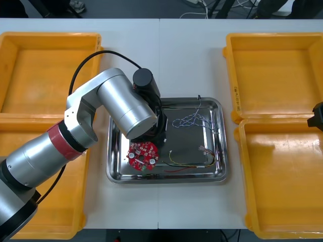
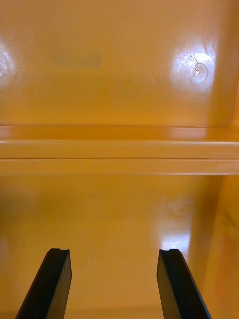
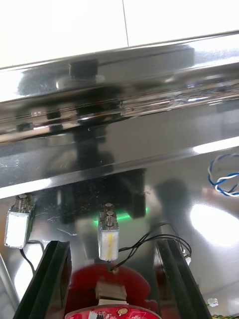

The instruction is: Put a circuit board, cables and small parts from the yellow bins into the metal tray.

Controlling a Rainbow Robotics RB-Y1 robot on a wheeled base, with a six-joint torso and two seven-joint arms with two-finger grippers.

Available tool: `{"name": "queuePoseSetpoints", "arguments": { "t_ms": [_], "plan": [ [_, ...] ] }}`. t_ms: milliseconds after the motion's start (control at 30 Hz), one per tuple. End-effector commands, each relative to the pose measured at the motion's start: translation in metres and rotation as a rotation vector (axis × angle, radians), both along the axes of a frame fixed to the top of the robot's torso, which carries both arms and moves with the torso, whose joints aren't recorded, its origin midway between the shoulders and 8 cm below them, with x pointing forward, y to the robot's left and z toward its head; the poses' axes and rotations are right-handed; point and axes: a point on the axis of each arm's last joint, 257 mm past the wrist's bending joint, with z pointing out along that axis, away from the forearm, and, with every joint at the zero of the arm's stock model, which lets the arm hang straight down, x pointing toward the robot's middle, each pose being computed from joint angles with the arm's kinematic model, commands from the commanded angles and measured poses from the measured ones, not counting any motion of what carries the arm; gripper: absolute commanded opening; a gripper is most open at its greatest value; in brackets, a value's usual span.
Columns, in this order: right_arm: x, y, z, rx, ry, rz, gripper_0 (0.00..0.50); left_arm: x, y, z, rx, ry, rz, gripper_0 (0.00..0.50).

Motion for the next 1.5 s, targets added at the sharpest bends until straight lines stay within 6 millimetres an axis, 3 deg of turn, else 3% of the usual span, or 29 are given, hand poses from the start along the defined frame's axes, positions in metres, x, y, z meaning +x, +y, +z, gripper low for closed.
{"name": "queuePoseSetpoints", "arguments": {
  "t_ms": [33, 300, 700, 867, 967, 1100, 1500],
  "plan": [
    [0.002, -0.018, 0.023, -0.029, -0.053, -0.046, 0.5, -0.005, -0.012, -0.004, -0.027, -0.001, 0.001, 0.5],
    [0.0, -0.023, 0.017, -0.02, -0.059, -0.059, 0.5, -0.005, -0.005, -0.001, -0.012, -0.003, 0.007, 0.5],
    [-0.001, -0.026, 0.015, -0.003, -0.072, -0.065, 0.5, -0.011, 0.045, 0.073, -0.001, 0.005, 0.018, 0.5],
    [0.0, -0.026, 0.016, -0.002, -0.075, -0.067, 0.5, -0.015, 0.08, 0.109, -0.011, 0.004, 0.05, 0.5],
    [-0.002, -0.026, 0.016, -0.001, -0.068, -0.07, 0.5, -0.021, 0.111, 0.127, 0.013, 0.016, 0.062, 0.5],
    [-0.006, -0.029, 0.018, 0.004, -0.056, -0.081, 0.5, -0.014, 0.137, 0.15, 0.009, -0.026, 0.07, 0.5],
    [-0.011, -0.03, 0.017, 0.008, -0.04, -0.091, 0.5, -0.022, 0.232, 0.154, 0.065, -0.029, 0.173, 0.5]
  ]
}}
